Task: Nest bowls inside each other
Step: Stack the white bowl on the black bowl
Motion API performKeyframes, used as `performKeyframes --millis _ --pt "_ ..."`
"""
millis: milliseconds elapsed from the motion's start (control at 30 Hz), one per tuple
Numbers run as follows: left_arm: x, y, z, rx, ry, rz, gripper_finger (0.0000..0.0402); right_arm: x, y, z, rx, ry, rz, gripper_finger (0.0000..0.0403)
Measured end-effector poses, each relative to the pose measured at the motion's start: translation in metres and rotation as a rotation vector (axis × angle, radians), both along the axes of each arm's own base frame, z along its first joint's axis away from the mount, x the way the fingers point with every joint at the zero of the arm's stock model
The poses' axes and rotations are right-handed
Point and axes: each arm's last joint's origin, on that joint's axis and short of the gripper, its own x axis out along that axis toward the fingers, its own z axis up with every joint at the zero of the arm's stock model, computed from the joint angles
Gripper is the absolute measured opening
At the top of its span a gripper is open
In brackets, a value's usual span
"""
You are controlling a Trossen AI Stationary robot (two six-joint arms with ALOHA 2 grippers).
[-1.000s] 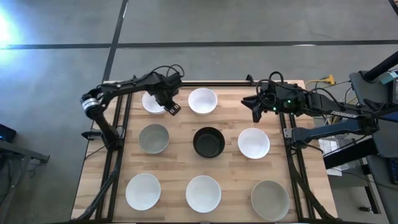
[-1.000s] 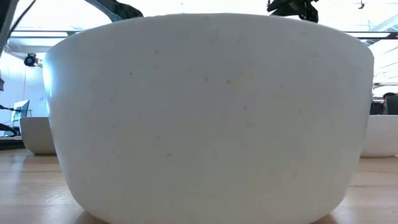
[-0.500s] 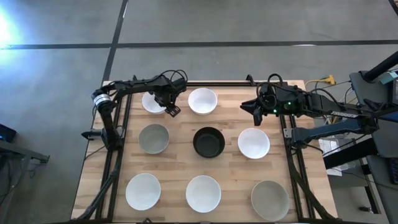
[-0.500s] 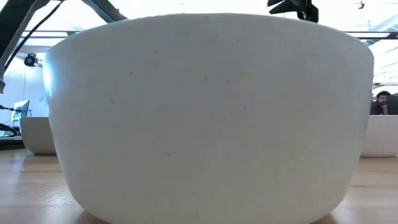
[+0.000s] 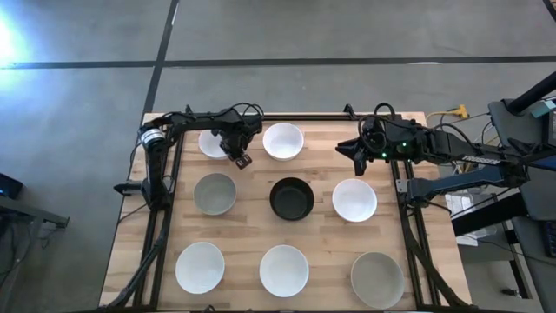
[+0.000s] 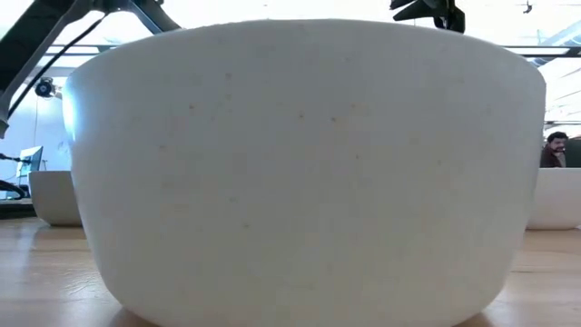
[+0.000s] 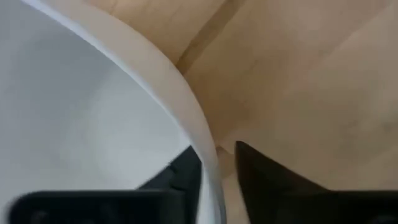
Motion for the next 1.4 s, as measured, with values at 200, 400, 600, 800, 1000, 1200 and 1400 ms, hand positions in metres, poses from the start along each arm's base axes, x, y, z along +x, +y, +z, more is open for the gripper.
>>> performKeyframes --millis 200,400,600,800,1000,1200,1400 --pt "-0.003 -0.003 0.012 0.022 -0.013 -0.032 0.0005 0.0 0.0 0.0 0.0 0.0 0.0 0.0086" --pt "-0.009 -0.015 0.041 0.085 -0.034 -0.088 0.0001 0.0 0.0 0.0 -0.001 -0.002 0.0 0.0086" --pt "-0.018 -0.046 0.095 0.17 -0.188 -0.239 0.0001 0.001 0.0 0.001 -0.008 -0.01 -0.006 0.0086" --pt "-0.028 -0.103 0.149 0.208 -0.451 -0.637 0.0 0.001 -0.001 0.002 -0.031 -0.017 0.0 0.0086" --pt "-0.026 -0.164 0.18 0.33 -0.647 -1.137 0.0 0.001 -0.002 0.002 -0.043 -0.014 -0.023 0.0086" --pt "-0.007 -0.197 0.176 0.47 -0.562 -1.409 0.0 0.001 -0.002 0.002 -0.043 -0.013 -0.022 0.0086" --pt "0.031 -0.213 0.158 0.502 -0.407 -1.6 0.0 0.001 -0.002 0.002 -0.017 -0.019 -0.034 0.0086"
